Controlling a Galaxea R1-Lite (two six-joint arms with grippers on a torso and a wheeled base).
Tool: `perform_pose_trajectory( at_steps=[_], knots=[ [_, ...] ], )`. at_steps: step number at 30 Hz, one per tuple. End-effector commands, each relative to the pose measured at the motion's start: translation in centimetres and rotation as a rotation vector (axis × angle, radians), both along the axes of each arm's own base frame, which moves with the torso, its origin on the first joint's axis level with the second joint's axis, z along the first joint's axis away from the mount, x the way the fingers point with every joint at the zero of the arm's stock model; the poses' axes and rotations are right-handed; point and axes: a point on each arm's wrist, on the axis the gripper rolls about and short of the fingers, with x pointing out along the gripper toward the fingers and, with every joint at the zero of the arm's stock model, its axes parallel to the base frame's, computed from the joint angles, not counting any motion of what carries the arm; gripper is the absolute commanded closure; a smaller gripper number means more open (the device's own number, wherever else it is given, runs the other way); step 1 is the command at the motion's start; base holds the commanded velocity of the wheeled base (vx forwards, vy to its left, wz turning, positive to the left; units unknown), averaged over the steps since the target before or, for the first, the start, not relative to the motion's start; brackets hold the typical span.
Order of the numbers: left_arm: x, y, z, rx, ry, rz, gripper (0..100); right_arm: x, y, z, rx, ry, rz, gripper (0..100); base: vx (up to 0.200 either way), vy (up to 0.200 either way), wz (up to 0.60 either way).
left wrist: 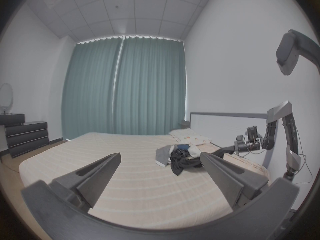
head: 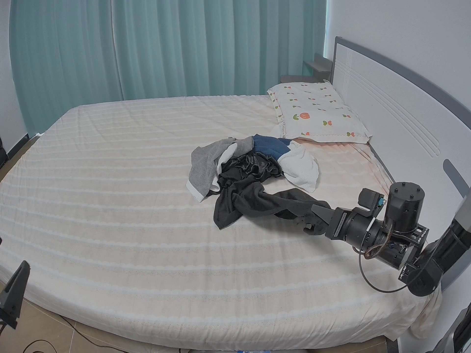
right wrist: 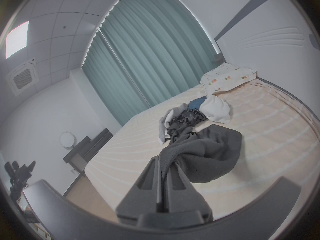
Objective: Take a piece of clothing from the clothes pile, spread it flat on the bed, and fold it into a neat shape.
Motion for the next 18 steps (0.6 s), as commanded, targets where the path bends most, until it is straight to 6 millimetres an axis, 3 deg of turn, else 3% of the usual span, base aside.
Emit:
perform_pose_trajectory(
  at_steps=[1,6,7,8,11,14,18],
  knots=[
    [11.3,-2.4,-0.5,0.1,0.414,-0.288,0,-5.8,-0.6,3.1,0.058,-0.095,0.1,100,0.0,0.0,0.0],
    [15.8,-5.8,-2.8,0.172,0.534,-0.367,0,-6.8,-1.2,2.6,0.046,-0.079,0.114,100,0.0,0.0,0.0],
    [15.8,-5.8,-2.8,0.172,0.534,-0.367,0,-6.8,-1.2,2.6,0.046,-0.079,0.114,100,0.0,0.0,0.0],
    [17.4,-7.6,-3.8,0.195,0.552,-0.378,0,-6.7,-1.1,2.6,0.047,-0.078,0.111,100,0.0,0.0,0.0],
    [18.9,-9.4,-5.1,0.199,0.577,-0.372,0,-6.6,-1.1,2.7,0.05,-0.082,0.111,100,0.0,0.0,0.0],
    [21.3,-12.9,-7.5,0.159,0.63,-0.397,0,-6.6,-0.9,3.1,0.054,-0.104,0.118,100,0.0,0.0,0.0],
    [23.3,-14.9,-9.5,0.134,0.663,-0.408,0,-6.6,-0.4,3.8,0.071,-0.133,0.135,100,0.0,0.0,0.0]
  ],
)
